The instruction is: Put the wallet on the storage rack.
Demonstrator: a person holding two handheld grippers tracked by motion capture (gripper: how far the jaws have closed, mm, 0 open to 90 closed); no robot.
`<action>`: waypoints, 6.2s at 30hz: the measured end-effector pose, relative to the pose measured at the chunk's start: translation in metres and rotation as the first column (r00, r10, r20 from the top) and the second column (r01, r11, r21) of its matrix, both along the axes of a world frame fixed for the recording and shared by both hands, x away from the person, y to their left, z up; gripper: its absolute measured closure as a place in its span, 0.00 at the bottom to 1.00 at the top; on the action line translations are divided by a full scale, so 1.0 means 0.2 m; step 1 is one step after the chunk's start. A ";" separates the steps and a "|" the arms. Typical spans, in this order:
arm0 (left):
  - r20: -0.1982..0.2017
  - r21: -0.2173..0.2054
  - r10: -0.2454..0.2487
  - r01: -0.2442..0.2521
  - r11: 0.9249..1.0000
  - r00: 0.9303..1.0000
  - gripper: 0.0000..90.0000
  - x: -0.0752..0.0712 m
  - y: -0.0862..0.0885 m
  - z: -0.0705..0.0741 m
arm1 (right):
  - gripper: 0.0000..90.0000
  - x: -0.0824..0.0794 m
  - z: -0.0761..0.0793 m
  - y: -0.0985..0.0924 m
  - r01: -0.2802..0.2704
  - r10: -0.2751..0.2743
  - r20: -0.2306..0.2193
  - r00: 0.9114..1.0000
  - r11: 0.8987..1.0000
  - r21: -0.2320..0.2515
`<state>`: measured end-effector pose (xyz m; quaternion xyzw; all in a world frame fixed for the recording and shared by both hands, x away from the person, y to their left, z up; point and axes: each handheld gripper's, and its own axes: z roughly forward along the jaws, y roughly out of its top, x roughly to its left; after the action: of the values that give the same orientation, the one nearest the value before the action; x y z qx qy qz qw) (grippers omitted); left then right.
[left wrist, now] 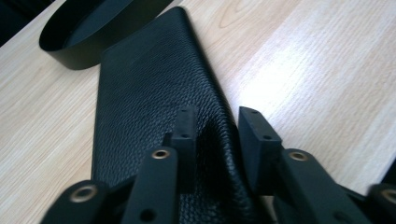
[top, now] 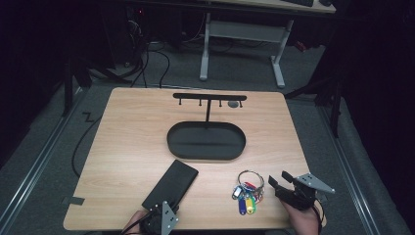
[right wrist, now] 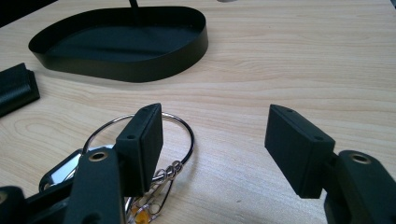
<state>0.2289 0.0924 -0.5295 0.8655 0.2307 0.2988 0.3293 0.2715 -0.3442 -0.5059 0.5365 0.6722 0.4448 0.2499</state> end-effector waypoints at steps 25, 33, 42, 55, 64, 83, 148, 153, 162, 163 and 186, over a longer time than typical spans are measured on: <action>-0.021 -0.128 0.029 -0.032 0.991 0.999 0.92 0.03 0.13 0.09 | 0.43 -0.05 0.00 -0.06 0.049 -0.049 0.001 0.999 0.998 0.027; -0.044 -0.244 0.032 -0.041 0.969 0.999 0.93 0.04 0.21 0.15 | 0.43 -0.04 -0.01 -0.06 0.047 -0.047 -0.007 0.999 0.999 0.012; -0.056 -0.348 0.036 -0.054 0.936 0.998 0.93 0.04 0.27 0.20 | 0.43 -0.03 -0.01 -0.05 0.046 -0.045 -0.003 0.999 0.999 0.018; -0.078 -0.475 0.046 -0.078 0.876 0.996 0.93 0.05 0.35 0.23 | 0.43 -0.01 -0.01 -0.04 0.035 -0.035 0.001 0.999 0.999 0.028; -0.105 -0.529 0.066 -0.112 0.841 0.992 0.93 0.08 0.42 0.23 | 0.43 -0.01 -0.01 -0.04 0.036 -0.036 -0.002 0.999 0.999 0.027; -0.119 -0.566 0.104 -0.154 0.810 0.987 0.92 0.12 0.54 0.20 | 0.43 -0.01 -0.01 -0.04 0.031 -0.031 -0.006 1.000 0.999 0.024; -0.210 -0.179 0.194 -0.232 0.956 0.958 0.74 0.16 0.40 0.26 | 0.41 0.02 0.09 0.03 -0.115 0.115 -0.014 0.993 0.990 -0.085; -0.220 -0.143 0.205 -0.239 0.960 0.954 0.74 0.16 0.36 0.30 | 0.42 -0.02 0.06 -0.02 -0.134 0.133 0.010 0.991 0.991 0.004; -0.288 -0.113 0.207 -0.248 0.962 0.935 0.77 0.22 0.34 0.33 | 0.43 0.00 0.00 -0.05 -0.161 0.163 -0.020 0.986 0.983 0.087; -0.292 -0.113 0.205 -0.247 0.963 0.934 0.77 0.22 0.34 0.33 | 0.43 0.00 0.00 -0.05 -0.160 0.162 -0.022 0.986 0.983 0.088; -0.320 0.054 0.154 -0.145 0.988 0.935 0.70 0.30 0.27 0.42 | 0.44 -0.04 -0.02 -0.09 -0.111 0.117 -0.039 0.992 0.985 0.130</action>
<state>0.2894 0.1460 -0.4461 0.8874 0.3420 0.1807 0.2508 0.2638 -0.3626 -0.5096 0.5222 0.6775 0.4879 0.1736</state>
